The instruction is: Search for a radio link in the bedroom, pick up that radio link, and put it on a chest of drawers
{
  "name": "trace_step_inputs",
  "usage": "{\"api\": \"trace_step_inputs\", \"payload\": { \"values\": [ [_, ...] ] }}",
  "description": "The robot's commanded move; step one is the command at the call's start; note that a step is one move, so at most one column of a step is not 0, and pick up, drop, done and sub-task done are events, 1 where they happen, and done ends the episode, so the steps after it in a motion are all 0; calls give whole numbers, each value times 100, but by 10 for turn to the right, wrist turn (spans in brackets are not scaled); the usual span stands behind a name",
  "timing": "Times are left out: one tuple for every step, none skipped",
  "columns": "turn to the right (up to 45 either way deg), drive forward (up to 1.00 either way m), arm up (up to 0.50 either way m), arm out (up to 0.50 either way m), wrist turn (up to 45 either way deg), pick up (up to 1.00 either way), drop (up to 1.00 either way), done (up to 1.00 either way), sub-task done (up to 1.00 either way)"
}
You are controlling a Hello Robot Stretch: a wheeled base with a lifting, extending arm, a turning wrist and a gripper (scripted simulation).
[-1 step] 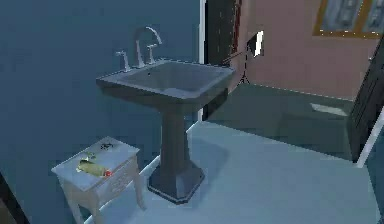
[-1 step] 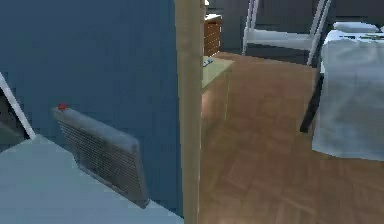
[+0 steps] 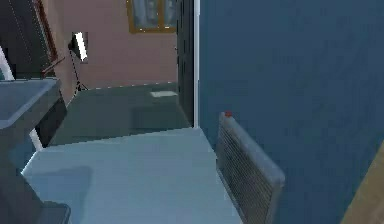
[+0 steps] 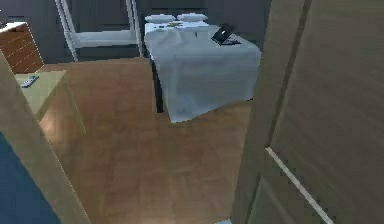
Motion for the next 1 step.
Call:
{"api": "trace_step_inputs", "payload": {
  "values": [
    [450,0,0,0,0,0,0,0,0]
  ]
}}
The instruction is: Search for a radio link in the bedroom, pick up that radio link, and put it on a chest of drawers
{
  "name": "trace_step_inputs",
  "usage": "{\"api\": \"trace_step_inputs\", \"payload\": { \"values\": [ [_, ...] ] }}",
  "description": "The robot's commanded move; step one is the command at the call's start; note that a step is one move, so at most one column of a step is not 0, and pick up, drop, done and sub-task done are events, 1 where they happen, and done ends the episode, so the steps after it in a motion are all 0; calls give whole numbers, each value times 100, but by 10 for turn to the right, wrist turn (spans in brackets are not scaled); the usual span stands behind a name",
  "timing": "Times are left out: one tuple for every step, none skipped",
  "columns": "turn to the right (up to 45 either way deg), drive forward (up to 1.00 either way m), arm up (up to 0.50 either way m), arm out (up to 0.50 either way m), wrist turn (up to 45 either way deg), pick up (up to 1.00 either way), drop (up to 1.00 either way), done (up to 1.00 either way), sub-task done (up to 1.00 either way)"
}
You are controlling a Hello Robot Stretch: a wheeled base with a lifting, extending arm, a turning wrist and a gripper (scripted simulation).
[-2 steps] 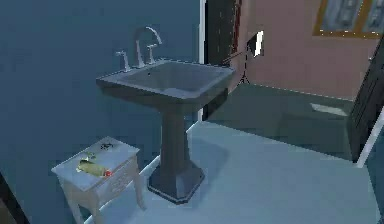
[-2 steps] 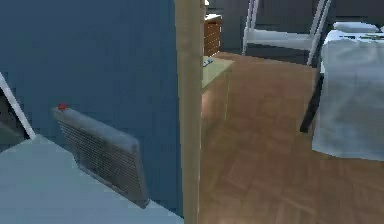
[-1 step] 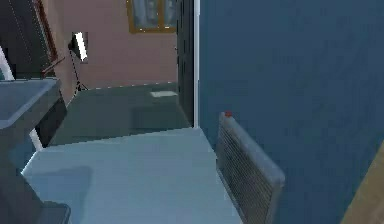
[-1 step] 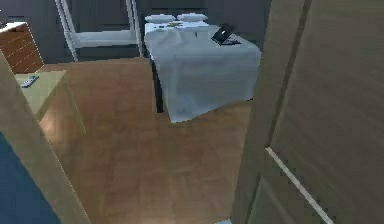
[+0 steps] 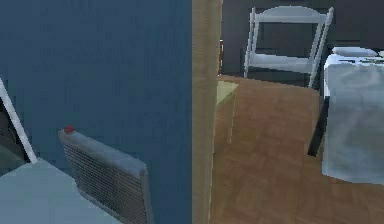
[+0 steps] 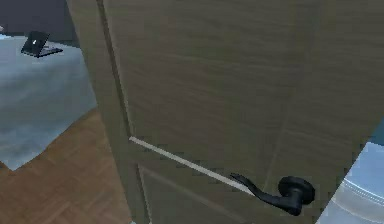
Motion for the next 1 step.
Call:
{"api": "trace_step_inputs", "payload": {
  "values": [
    [180,0,0,0,0,0,0,0,0]
  ]
}}
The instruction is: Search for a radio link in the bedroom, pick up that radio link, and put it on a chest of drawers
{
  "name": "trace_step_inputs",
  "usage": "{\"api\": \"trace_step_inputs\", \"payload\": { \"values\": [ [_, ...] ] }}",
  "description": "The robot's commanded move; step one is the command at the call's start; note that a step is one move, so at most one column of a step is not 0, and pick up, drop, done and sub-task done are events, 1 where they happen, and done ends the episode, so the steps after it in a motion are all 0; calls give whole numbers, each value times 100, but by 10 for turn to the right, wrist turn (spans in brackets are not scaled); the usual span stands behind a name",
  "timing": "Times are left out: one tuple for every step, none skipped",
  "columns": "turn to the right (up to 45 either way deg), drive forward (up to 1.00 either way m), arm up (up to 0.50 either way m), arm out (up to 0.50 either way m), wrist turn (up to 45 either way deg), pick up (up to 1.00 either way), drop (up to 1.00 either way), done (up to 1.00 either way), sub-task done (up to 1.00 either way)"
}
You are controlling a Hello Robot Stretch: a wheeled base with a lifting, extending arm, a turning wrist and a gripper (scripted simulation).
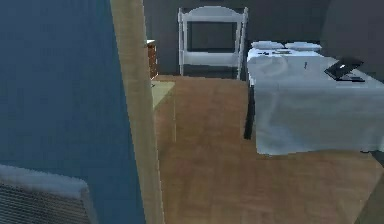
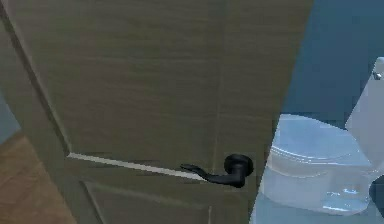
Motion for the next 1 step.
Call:
{"api": "trace_step_inputs", "payload": {
  "values": [
    [0,90,0,0,0,0,0,0,0]
  ]
}}
